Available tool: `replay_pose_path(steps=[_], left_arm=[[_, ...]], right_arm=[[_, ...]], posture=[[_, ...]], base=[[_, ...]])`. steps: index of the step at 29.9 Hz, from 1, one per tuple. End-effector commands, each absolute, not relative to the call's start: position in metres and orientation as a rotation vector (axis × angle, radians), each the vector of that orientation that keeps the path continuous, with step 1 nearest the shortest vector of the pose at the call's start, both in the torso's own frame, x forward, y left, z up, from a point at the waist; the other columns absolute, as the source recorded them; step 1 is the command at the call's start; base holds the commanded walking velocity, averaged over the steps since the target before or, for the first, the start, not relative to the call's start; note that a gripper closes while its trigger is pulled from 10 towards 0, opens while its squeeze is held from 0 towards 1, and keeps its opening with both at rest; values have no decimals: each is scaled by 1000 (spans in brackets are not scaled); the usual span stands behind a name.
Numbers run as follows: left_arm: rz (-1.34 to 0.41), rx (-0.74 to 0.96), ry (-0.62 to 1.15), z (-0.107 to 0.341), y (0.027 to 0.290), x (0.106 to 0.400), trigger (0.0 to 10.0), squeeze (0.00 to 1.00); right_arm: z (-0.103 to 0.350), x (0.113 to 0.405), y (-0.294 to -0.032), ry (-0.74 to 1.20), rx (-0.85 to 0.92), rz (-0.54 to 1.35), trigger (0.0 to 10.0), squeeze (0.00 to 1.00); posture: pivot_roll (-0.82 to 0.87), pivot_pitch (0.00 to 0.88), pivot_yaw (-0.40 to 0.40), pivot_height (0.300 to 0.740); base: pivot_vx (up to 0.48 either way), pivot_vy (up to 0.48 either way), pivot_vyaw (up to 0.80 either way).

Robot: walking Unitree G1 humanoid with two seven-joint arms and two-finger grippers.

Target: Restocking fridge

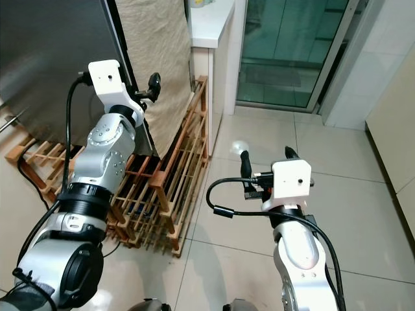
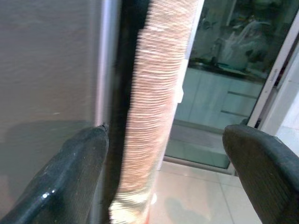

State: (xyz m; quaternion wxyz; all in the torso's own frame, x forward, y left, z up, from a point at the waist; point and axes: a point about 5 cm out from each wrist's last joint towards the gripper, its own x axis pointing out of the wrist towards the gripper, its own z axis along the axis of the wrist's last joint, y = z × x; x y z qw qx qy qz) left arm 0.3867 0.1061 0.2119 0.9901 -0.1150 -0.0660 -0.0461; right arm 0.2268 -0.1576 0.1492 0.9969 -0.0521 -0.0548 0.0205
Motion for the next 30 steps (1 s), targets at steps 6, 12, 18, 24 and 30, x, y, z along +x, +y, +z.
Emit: replay_pose_path(steps=[6, 12, 18, 24, 30], left_arm=[[-95, -228, -154, 219, 101, 394, 10000, 0], [-50, -250, -128, 218, 97, 399, 10000, 0], [-48, -270, -118, 217, 87, 401, 10000, 0], [-23, -289, -90, 212, 88, 404, 10000, 0], [-14, -307, -87, 211, 88, 404, 10000, 0]], right_arm=[[154, 220, -158, -105, -108, 26, 10000, 0], [155, 217, -159, -103, -112, 11, 10000, 0], [155, 212, -163, -95, -117, -15, 10000, 0], [155, 209, -164, -90, -121, -27, 10000, 0], [155, 206, -165, -84, -126, -35, 10000, 0]], posture=[[-205, 16, 98, 711], [-223, 19, 110, 711], [-245, 23, 124, 711], [-261, 31, 133, 711], [-272, 32, 136, 711]], base=[[0, 0, 0], [0, 0, 0], [0, 0, 0], [0, 0, 0], [0, 0, 0]])
